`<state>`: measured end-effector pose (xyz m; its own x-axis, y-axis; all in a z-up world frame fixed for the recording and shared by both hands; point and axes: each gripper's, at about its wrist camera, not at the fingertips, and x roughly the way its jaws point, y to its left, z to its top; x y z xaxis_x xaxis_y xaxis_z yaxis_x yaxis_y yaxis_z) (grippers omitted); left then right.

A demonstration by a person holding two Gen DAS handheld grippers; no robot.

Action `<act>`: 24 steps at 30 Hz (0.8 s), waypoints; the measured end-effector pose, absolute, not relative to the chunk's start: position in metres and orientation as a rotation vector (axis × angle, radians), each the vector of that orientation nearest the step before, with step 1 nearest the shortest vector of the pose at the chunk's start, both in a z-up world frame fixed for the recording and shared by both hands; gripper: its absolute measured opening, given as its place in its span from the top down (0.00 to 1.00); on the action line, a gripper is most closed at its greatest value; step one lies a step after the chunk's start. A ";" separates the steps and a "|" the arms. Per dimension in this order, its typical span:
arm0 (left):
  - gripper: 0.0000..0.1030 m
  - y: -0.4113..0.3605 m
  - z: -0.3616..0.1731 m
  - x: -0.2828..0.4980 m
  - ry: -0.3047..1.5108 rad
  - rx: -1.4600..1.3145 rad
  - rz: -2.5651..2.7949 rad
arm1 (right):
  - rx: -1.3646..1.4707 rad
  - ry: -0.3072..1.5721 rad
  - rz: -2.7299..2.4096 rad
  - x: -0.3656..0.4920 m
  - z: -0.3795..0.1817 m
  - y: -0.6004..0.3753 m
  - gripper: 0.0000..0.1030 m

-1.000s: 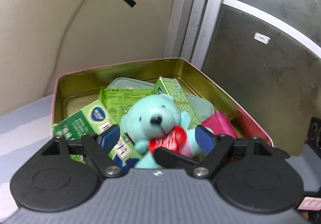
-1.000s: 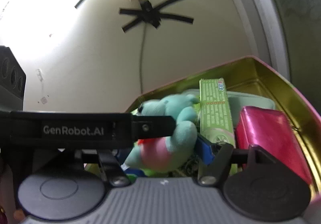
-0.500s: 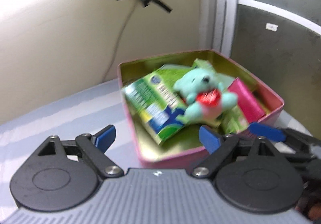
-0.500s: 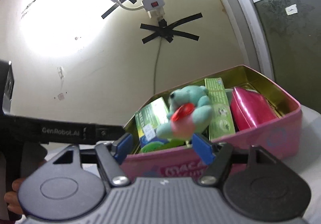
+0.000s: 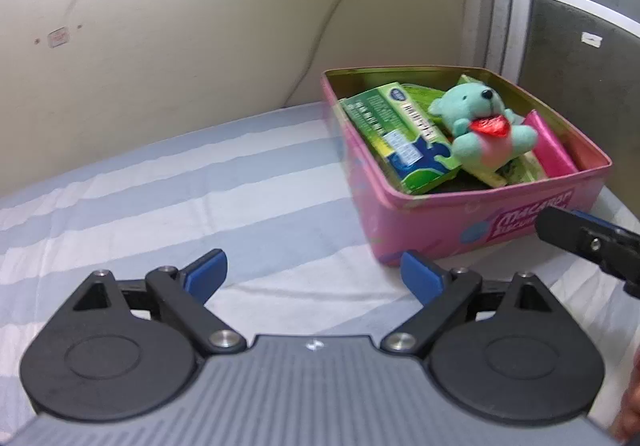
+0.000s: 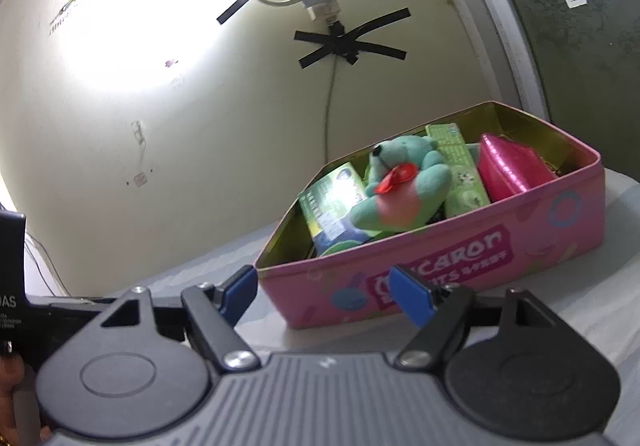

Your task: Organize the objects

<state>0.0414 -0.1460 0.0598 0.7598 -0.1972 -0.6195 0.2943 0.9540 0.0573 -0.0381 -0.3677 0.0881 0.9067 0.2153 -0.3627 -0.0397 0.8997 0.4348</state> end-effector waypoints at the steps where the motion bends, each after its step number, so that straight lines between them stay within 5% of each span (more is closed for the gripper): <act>1: 0.07 -0.144 0.059 0.039 0.652 0.159 -0.260 | 0.429 0.418 0.136 -0.039 0.088 -0.364 0.24; 4: 0.06 -0.139 0.056 0.034 0.641 0.176 -0.231 | 0.395 0.416 0.127 -0.043 0.090 -0.354 0.22; 7: 0.05 -0.133 0.053 0.032 0.649 0.168 -0.217 | 0.375 0.414 0.119 -0.046 0.092 -0.347 0.06; 24: 0.00 -0.123 0.044 0.028 0.659 0.155 -0.189 | 0.365 0.413 0.099 -0.051 0.095 -0.337 0.05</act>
